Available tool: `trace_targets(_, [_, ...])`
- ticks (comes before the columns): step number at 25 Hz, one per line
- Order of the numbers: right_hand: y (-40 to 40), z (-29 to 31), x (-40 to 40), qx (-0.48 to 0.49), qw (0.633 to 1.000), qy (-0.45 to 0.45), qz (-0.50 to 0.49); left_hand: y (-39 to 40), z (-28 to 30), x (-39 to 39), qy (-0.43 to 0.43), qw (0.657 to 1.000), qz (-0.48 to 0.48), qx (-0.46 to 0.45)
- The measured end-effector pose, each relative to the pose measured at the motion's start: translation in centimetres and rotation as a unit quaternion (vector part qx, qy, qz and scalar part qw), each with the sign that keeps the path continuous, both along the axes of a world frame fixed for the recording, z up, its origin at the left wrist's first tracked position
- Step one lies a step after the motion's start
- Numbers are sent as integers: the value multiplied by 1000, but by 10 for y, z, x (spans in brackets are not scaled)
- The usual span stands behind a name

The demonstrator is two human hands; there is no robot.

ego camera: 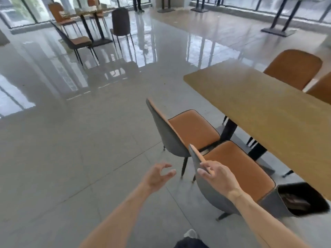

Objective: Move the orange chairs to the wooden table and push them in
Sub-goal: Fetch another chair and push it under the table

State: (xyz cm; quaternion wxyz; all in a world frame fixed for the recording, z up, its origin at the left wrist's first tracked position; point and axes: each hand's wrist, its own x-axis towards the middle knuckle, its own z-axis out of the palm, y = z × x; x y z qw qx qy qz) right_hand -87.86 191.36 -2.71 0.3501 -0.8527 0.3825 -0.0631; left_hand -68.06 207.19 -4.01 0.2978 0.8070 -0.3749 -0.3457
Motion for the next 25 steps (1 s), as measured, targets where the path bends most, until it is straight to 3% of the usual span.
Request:
trace_targets(7, [-30, -17, -71, 26, 982, 26, -185, -128, -13, -6, -41, 982, -185, 22])
trace_targets(13, [-17, -37, -100, 68, 948, 73, -301, -183, -33, -3, -108, 938, -325, 55])
trace_targets(18, [7, -60, -76, 148, 922, 120, -336, -202, -46, 16, -162, 882, -433, 95])
trace_targets(25, [43, -73, -29, 87, 876, 179, -439, -205, -66, 33, -188, 823, -531, 76])
